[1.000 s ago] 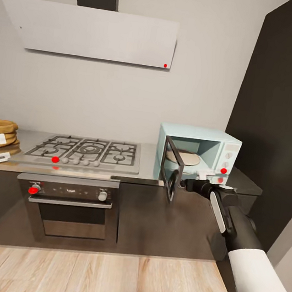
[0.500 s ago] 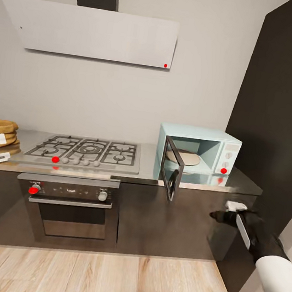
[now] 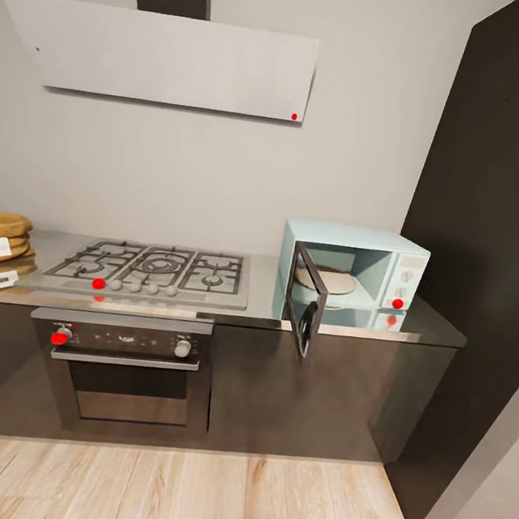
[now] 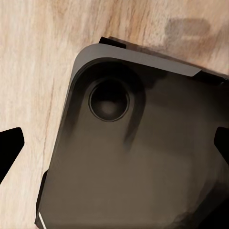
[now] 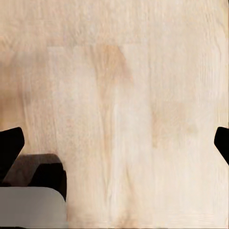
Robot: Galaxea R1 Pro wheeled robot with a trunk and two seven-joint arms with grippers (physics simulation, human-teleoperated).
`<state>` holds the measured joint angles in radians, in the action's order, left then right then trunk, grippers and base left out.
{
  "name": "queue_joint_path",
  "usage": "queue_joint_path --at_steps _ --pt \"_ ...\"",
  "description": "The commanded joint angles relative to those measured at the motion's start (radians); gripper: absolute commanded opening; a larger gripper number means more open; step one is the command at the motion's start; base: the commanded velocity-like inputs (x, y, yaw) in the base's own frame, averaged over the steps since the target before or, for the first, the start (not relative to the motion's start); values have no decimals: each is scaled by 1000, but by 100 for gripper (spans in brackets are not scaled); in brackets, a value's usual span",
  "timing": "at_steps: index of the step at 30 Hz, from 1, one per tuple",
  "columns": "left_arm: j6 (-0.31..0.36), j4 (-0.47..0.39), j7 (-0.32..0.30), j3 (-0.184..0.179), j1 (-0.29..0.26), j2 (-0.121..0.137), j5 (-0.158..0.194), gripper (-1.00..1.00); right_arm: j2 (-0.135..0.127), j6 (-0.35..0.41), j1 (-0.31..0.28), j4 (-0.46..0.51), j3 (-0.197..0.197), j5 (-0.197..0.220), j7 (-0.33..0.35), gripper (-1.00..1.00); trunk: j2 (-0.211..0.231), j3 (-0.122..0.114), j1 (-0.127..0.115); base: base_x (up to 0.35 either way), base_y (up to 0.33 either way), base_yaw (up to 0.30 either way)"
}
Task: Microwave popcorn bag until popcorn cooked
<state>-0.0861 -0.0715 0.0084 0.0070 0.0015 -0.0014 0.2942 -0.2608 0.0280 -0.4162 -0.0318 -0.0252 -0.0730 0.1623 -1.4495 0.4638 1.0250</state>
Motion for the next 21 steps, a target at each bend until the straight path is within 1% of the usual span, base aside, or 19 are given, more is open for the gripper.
queue_joint_path --at_steps 1,3,4,5,6,8,12,17,21 --pt "-2 -1 1 0 0 0 3 100 15 -25 53 -1 -5 -5 -11 100 0 1 0 0 0 0" --pt "-3 -1 1 -1 0 0 3 100 38 -60 133 -2 -7 6 -24 100 0 1 0 0 0 0" --pt "-3 -1 1 -1 0 0 3 100 59 -90 188 -2 -8 16 -29 100 0 1 0 0 0 0" --pt "-3 -1 1 -1 0 0 4 100 91 -118 238 -2 -8 22 -34 100 0 1 0 0 0 0" --pt "-3 0 1 -1 0 0 5 100 110 -128 256 -2 -8 25 -43 100 0 1 0 0 0 0" --pt "-3 1 2 -1 0 0 5 100 131 -134 270 -2 -7 24 -63 100 0 1 0 0 0 0" --pt "-3 1 2 -1 0 0 5 100 138 -148 275 -2 -7 23 -70 100 0 1 0 0 0 0" --pt "-3 1 2 -1 0 -2 5 100 141 -138 275 0 -8 25 -74 100 0 1 0 0 0 9" --pt "-3 1 2 -1 0 -2 5 100 142 -139 275 0 -4 18 -74 100 0 1 0 0 0 201"
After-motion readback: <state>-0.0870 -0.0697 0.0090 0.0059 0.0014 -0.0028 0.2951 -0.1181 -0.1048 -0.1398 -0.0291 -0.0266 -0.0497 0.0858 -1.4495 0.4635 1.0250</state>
